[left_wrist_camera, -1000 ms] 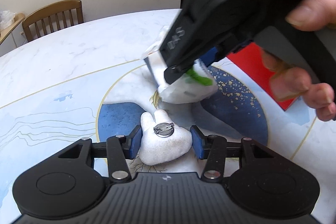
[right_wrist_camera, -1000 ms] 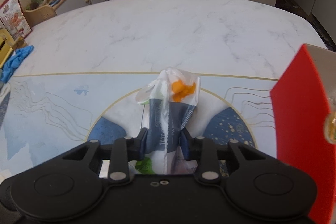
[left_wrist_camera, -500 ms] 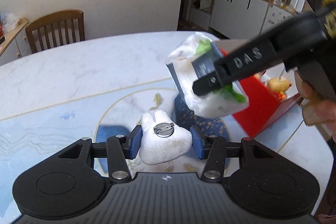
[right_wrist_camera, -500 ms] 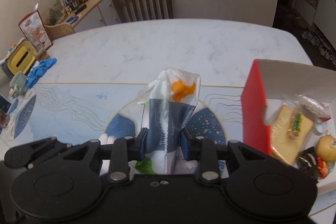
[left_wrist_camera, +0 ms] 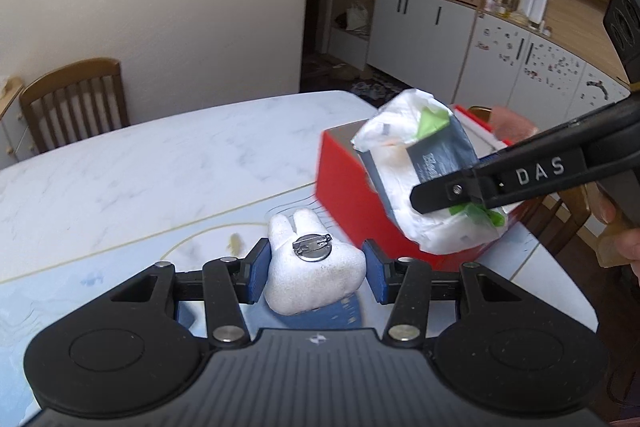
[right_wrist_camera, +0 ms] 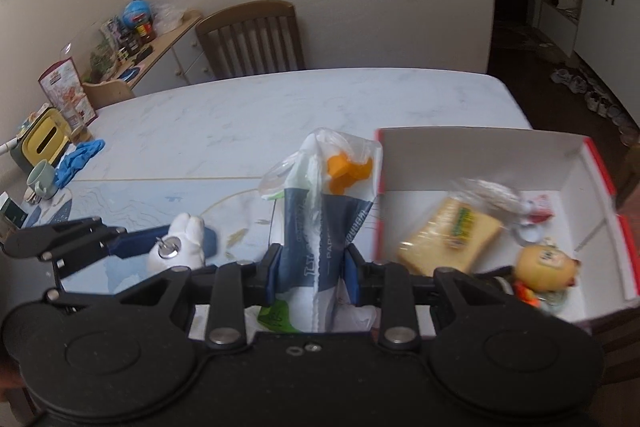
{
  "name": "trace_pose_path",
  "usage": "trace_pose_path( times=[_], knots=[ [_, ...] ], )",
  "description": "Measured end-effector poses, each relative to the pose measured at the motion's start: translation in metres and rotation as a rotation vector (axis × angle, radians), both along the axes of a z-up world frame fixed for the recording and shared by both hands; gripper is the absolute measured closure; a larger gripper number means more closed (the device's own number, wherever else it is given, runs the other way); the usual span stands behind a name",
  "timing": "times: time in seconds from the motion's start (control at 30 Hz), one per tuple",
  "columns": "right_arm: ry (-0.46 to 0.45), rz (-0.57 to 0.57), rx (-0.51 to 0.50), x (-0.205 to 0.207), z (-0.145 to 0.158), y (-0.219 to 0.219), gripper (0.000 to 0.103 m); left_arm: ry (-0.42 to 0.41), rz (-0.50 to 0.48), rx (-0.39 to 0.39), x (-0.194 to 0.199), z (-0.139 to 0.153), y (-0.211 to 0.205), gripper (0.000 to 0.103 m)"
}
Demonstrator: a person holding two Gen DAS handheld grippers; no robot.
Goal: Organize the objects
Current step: 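Carry the rabbit keychain and wet-wipe pack into the red shoebox with both tools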
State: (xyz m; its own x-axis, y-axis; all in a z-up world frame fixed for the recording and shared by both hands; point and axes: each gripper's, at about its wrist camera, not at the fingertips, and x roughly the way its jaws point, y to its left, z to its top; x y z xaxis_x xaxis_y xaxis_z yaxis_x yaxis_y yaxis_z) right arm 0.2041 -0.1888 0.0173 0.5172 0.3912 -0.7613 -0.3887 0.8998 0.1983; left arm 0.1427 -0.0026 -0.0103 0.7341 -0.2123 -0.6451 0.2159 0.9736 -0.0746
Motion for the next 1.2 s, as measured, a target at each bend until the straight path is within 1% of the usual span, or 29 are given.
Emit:
trace_pose_path(
  times=[0.43, 0.7, 0.87, 1.03, 1.2],
  knots=[
    [-0.011, -0.136, -0.012, 0.005, -0.007, -0.103, 0.073, 0.001, -0.105, 0.027, 0.033, 0.005, -0.081, 0.055],
    [-0.015, -0.196, -0.05, 0.024, -0.019, -0.147, 0.073, 0.007, -0.165, 0.071, 0.066, -0.002, -0.127, 0.055],
    [-0.001, -0.208, -0.061, 0.04, -0.029, -0.159, 0.073, 0.035, -0.178, 0.098, 0.095, -0.013, -0.147, 0.055],
    [0.012, -0.195, -0.095, 0.055, -0.043, -0.157, 0.073, 0.068, -0.18, 0.13, 0.124, -0.03, -0.164, 0.055],
    [0.043, -0.179, -0.111, 0.071, -0.06, -0.156, 0.073, 0.094, -0.219, 0.155, 0.143, -0.045, -0.179, 0.055]
  ],
)
